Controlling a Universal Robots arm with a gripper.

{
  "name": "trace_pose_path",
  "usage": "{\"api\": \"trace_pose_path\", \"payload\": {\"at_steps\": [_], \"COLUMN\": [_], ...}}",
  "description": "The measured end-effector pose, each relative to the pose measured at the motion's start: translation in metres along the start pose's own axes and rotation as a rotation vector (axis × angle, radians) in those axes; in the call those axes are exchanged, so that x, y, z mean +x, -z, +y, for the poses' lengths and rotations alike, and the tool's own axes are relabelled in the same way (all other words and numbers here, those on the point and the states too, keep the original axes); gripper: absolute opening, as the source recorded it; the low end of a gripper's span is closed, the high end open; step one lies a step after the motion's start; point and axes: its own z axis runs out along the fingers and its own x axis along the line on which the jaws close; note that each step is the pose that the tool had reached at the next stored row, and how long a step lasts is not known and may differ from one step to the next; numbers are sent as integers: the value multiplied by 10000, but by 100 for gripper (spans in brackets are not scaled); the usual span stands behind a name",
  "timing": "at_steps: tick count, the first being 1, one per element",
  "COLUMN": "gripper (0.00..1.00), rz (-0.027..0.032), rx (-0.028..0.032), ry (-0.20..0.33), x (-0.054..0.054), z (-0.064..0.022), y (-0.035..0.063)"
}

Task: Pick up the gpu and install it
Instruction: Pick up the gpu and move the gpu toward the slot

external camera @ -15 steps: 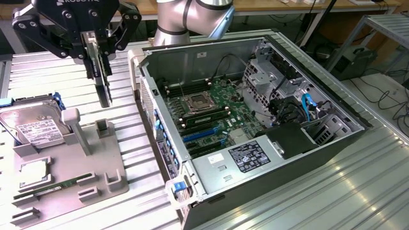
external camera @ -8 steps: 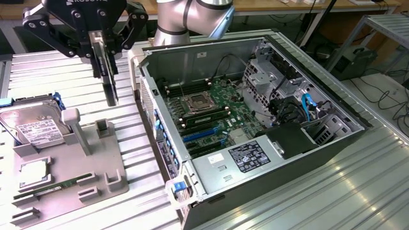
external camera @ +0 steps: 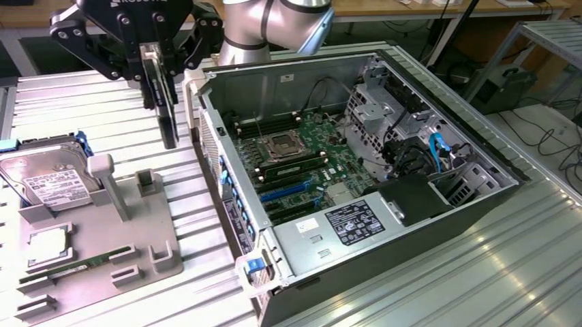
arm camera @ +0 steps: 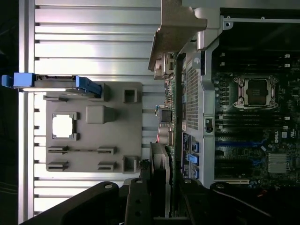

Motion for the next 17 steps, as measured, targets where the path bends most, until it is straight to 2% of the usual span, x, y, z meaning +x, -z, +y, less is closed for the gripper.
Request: {"api": "trace_pose_path", "payload": {"at_steps": [5,17], "gripper": [27,27], "rz": [1,1], "rx": [-1,0], "ry": [15,16], "x": [-106,-176], "z": [-1,-2], "y": [-2,-3]}}
